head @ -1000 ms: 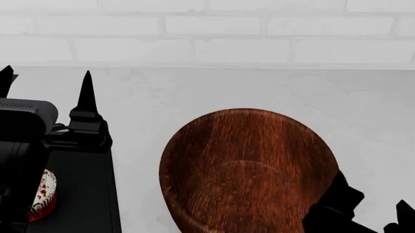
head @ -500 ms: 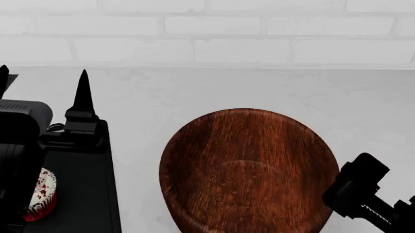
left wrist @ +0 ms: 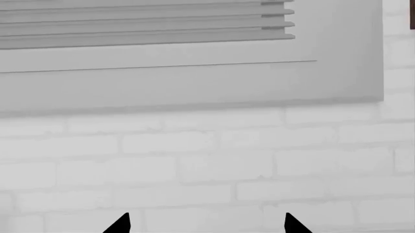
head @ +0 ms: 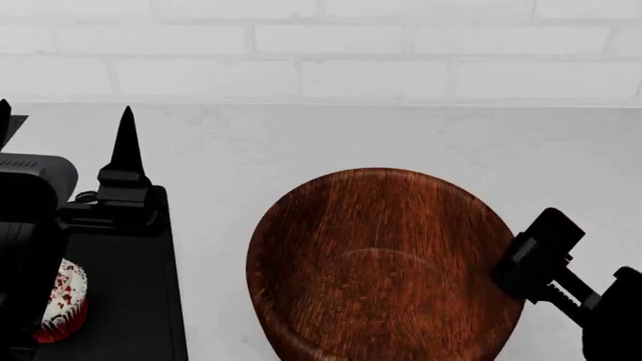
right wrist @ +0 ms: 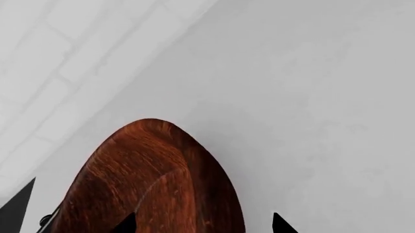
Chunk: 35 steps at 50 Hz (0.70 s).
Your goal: Move the fresh-baked cupcake off the tray onto the counter, and place the bowl used for mixing into the sink.
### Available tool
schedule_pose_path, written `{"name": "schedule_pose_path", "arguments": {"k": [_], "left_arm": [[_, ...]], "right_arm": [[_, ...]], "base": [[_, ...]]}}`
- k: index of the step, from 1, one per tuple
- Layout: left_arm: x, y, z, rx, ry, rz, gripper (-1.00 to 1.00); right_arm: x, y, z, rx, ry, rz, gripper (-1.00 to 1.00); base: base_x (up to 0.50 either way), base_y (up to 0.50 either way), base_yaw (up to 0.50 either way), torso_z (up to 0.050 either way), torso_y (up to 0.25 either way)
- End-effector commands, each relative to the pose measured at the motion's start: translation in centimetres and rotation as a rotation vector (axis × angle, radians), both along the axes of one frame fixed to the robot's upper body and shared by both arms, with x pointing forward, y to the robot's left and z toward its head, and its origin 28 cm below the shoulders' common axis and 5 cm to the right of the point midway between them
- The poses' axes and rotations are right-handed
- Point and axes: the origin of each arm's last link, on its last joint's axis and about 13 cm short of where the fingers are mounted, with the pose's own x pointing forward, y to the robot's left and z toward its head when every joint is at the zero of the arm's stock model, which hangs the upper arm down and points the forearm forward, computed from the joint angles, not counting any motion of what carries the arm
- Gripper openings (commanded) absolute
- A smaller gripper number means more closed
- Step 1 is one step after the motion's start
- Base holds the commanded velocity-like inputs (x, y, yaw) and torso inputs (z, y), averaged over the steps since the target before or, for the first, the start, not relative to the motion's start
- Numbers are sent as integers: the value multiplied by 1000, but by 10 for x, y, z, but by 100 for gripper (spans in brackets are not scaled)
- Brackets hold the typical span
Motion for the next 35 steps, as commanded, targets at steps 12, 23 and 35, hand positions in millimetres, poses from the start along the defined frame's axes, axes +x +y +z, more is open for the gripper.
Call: {"name": "schedule_pose_path", "arguments": {"k": [12,23,35], "left_arm": [[1,1,0,-5,1,3,100],[1,0,0,-3,1,4,100],[0,1,0,-9,4,7,100]], "right_arm": [[17,8,0,20,6,42,100],[23,9,-7,22,21,32,100],[29,17,-16,15,44,37,100]], "base": [[0,0,0,0,0],[0,0,0,0,0],[0,0,0,0,0]]}}
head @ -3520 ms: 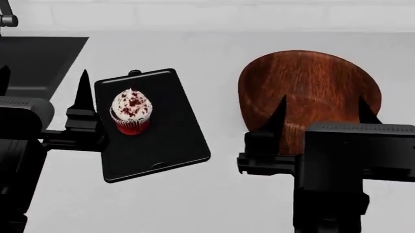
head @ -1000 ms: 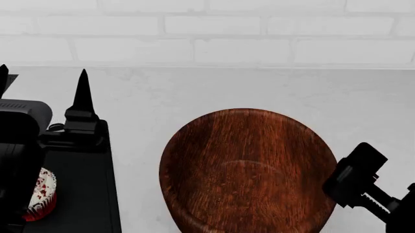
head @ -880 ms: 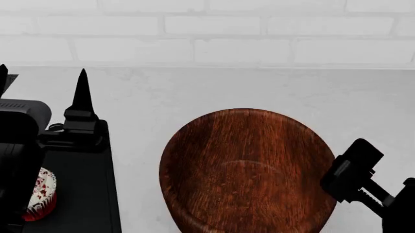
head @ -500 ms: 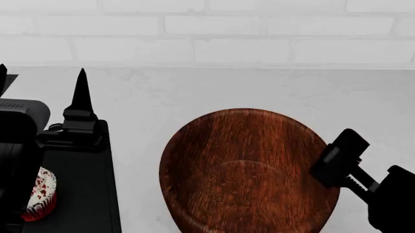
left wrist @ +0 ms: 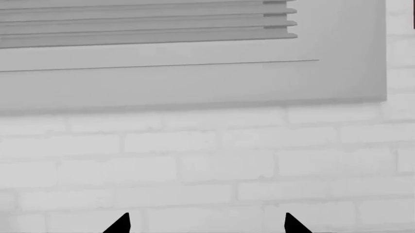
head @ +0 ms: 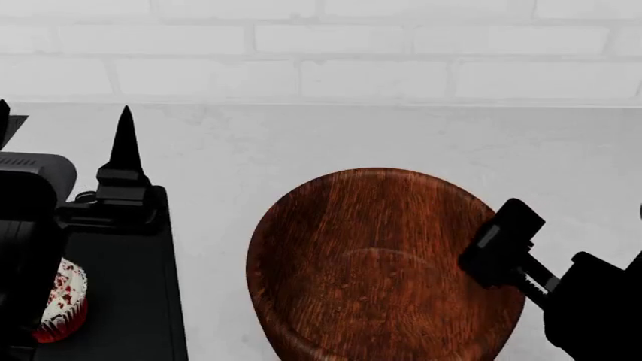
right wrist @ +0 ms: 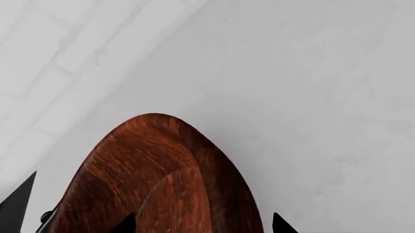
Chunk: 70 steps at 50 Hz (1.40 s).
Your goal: Move the fresh-baked cupcake off the tray onto the counter, and place the bowl used for mixing into the sink.
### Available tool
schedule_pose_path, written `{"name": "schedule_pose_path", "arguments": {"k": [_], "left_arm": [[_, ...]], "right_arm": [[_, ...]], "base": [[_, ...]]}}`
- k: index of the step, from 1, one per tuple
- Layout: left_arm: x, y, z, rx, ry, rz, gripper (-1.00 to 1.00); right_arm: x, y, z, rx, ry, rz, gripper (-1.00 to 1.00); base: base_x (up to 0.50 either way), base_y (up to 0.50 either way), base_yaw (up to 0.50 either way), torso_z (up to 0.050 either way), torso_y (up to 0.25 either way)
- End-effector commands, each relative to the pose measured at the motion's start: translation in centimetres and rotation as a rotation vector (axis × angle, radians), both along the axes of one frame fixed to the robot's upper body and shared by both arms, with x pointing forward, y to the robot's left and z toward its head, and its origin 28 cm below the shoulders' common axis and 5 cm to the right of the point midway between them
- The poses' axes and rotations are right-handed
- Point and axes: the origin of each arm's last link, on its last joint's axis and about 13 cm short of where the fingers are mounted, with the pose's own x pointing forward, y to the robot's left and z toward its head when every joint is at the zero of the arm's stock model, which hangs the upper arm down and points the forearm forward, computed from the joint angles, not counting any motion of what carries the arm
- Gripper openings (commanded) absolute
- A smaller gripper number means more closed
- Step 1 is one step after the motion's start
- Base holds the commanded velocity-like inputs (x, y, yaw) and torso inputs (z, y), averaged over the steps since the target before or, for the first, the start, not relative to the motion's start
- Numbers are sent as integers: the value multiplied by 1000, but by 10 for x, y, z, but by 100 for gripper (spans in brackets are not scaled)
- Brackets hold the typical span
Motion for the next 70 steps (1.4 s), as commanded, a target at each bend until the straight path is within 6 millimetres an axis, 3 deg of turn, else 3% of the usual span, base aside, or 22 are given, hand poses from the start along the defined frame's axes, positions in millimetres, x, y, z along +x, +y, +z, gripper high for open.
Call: {"name": "schedule_pose_path", "arguments": {"k": [1,20,41,42,50,56,62,67,70], "left_arm": [[-1,1,1,-4,1,3,100],[1,1,0,-6,0,8,100],[1,2,1,-11,-2,11,100],[1,2,1,-11,-2,10,100],[1,3,1,-15,-2,11,100],[0,2,1,-14,-4,10,100],[-1,3,2,-20,-7,7,100],[-3,6,4,-33,-13,9,100],[-3,7,4,-37,-15,12,100]], "right_arm": [[7,5,-8,0,20,5,100],[19,0,-17,-23,41,-14,100],[22,13,-21,-37,66,8,100],[22,12,-21,-46,67,6,-100],[19,11,-15,-64,60,-15,-100],[3,2,3,-75,-4,-52,-100],[-37,-5,52,-109,-161,-94,-100],[-61,-5,68,-186,-305,-234,-100],[-77,6,67,-414,-441,-388,-100]], "base": [[0,0,0,0,0],[0,0,0,0,0],[0,0,0,0,0],[0,0,0,0,0],[0,0,0,0,1],[0,0,0,0,0],[0,0,0,0,0],[0,0,0,0,2],[0,0,0,0,0]]}}
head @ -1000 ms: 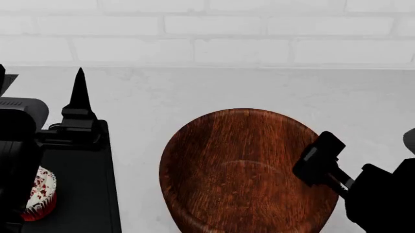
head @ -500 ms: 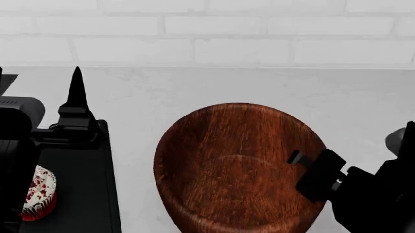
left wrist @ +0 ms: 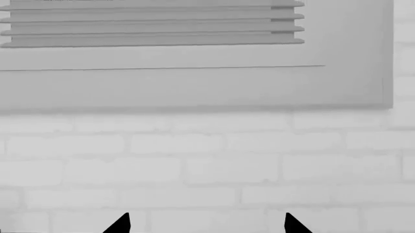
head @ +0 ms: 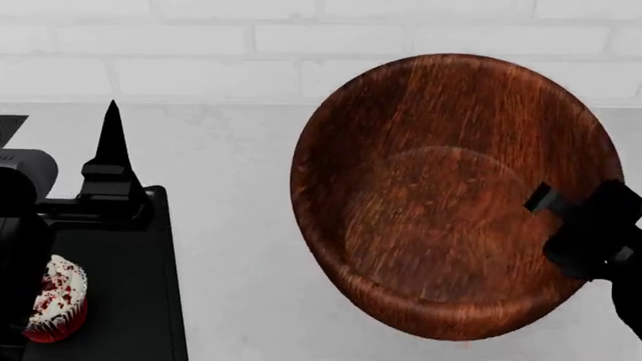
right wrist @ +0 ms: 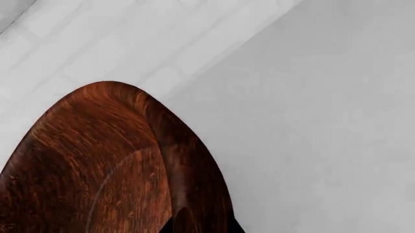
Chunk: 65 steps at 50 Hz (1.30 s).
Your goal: Move the fresh-baked cupcake off the tray onto the counter, and place the bowl used for mixing into the sink.
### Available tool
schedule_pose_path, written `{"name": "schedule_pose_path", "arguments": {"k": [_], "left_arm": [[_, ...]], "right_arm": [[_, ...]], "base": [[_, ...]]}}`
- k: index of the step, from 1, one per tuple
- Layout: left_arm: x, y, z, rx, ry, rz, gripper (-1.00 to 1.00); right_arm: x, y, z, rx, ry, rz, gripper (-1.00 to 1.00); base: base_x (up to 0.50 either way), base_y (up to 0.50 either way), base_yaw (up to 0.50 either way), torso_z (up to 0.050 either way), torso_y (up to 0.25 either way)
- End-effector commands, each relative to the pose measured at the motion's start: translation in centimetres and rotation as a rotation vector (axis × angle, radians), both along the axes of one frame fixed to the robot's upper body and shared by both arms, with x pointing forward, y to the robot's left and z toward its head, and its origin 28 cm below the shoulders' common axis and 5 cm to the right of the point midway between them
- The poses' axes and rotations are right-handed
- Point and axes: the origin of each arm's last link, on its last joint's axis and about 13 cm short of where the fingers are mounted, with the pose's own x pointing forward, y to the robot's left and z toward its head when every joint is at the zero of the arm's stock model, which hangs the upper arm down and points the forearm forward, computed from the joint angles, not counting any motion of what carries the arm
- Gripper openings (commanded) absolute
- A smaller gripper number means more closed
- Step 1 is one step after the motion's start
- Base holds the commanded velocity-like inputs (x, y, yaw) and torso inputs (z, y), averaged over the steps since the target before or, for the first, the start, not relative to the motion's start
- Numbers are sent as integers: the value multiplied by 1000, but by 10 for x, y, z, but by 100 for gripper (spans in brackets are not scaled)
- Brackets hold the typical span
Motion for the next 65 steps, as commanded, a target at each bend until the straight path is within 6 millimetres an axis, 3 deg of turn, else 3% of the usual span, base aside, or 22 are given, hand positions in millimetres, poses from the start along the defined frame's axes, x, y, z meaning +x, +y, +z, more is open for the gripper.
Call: {"name": "schedule_pose_path", "arguments": {"k": [1,7,8,10,15,25,26,40,43,46,52,54,55,58,65], "left_arm": [[-2,2,2,-12,-9,7,100],[-5,4,3,-17,-18,11,100],[-6,5,4,-22,-21,12,100],[-8,7,4,-25,-27,14,100],[-10,11,5,-44,-28,18,100],[-13,13,5,-51,-46,21,100],[-14,13,5,-50,-49,24,100],[-27,9,2,34,33,108,100],[-35,10,0,101,158,68,100],[-44,20,-8,133,280,182,100],[-50,26,-31,145,569,98,100],[-57,24,-27,152,589,85,100],[-61,24,-26,166,568,158,100],[-71,23,-30,180,696,60,100],[-86,28,-20,162,730,84,100]], "right_arm": [[-51,11,26,-303,-332,-308,-100],[-61,28,19,-412,-614,-407,-100],[-59,33,13,-500,-656,-513,-100],[-57,41,3,-470,-697,-478,-100],[-56,55,-25,-512,-859,-587,-100],[-72,72,-71,-612,-1026,-547,-100],[-75,74,-72,-594,-1031,-488,-100],[-59,59,-67,-563,-969,-542,-100],[-48,54,-63,-534,-934,-566,-100],[-42,49,-60,-519,-913,-566,-100],[-49,45,-58,-516,-920,-591,-100],[-50,43,-57,-504,-924,-596,-100],[-48,43,-57,-506,-921,-590,-100],[-44,44,-57,-507,-911,-580,-100],[-40,45,-58,-504,-896,-570,-100]], "base": [[0,0,0,0,0],[0,0,0,0,0],[0,0,0,0,0],[0,0,0,0,0],[0,0,0,0,0],[0,0,0,0,0],[0,0,0,0,0],[0,0,0,0,1],[0,0,0,0,0],[0,0,0,0,0],[0,0,0,0,0],[0,0,0,0,0],[0,0,0,0,0],[0,0,0,0,0],[0,0,0,0,1]]}}
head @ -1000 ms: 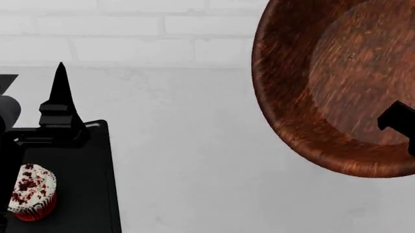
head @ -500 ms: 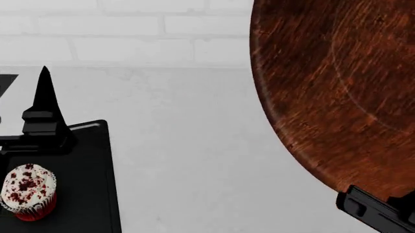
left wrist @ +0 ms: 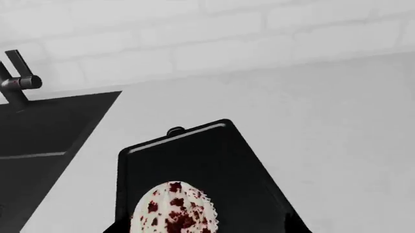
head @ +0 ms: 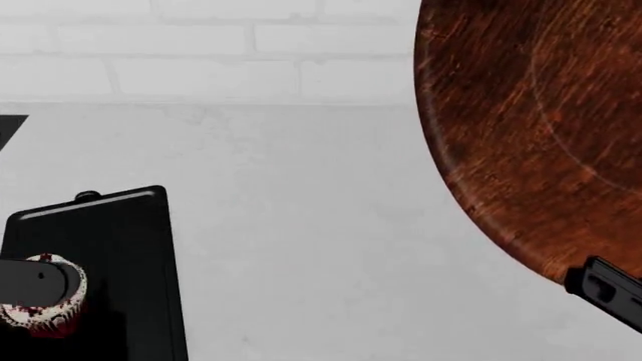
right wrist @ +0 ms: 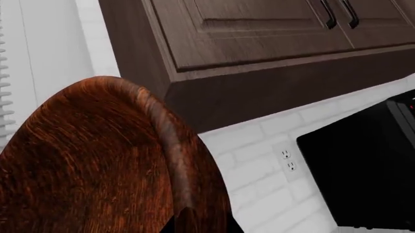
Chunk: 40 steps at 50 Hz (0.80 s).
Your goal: Move the fresh-baked cupcake off the tray onto the counter, and place the bowl used for mixing into the sink.
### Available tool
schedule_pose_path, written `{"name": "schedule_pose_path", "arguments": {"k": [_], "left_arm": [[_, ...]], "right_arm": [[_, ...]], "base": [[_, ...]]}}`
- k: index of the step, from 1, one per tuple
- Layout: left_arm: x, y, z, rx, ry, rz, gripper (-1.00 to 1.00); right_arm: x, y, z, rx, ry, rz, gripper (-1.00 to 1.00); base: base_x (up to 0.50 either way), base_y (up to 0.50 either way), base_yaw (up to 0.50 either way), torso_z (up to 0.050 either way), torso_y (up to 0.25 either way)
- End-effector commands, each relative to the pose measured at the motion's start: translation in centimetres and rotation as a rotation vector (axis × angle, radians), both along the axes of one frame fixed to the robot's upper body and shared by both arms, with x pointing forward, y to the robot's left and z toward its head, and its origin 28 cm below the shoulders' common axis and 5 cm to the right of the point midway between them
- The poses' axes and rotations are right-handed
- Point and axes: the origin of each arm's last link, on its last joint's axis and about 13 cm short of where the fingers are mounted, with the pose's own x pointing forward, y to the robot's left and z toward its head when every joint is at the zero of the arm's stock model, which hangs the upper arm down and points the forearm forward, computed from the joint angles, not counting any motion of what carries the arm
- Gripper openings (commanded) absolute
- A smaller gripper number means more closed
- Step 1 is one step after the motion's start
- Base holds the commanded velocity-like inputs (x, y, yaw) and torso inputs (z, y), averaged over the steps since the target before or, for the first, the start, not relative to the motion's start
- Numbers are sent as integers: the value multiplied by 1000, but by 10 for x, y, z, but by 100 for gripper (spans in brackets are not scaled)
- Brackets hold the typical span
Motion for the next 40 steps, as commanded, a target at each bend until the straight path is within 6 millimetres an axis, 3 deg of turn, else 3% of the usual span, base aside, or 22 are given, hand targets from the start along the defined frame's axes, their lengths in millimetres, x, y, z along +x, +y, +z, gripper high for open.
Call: {"name": "schedule_pose_path", "arguments": {"k": [1,16,21,34,40], "left_arm": [[-29,12,10,50,144,1,100],[-46,14,32,165,44,85,100],[-36,9,33,154,94,84,100],[6,26,20,129,224,166,100],[15,22,16,133,235,145,100]], "right_arm": [[5,-2,3,1,-2,5,-100],[9,-2,2,-1,18,6,-100],[6,-1,1,-5,12,5,-100],[10,2,1,-21,24,5,-100],[13,5,1,-31,30,5,-100]], "base": [[0,0,0,0,0],[0,0,0,0,0],[0,0,0,0,0],[0,0,0,0,1],[0,0,0,0,0]]}}
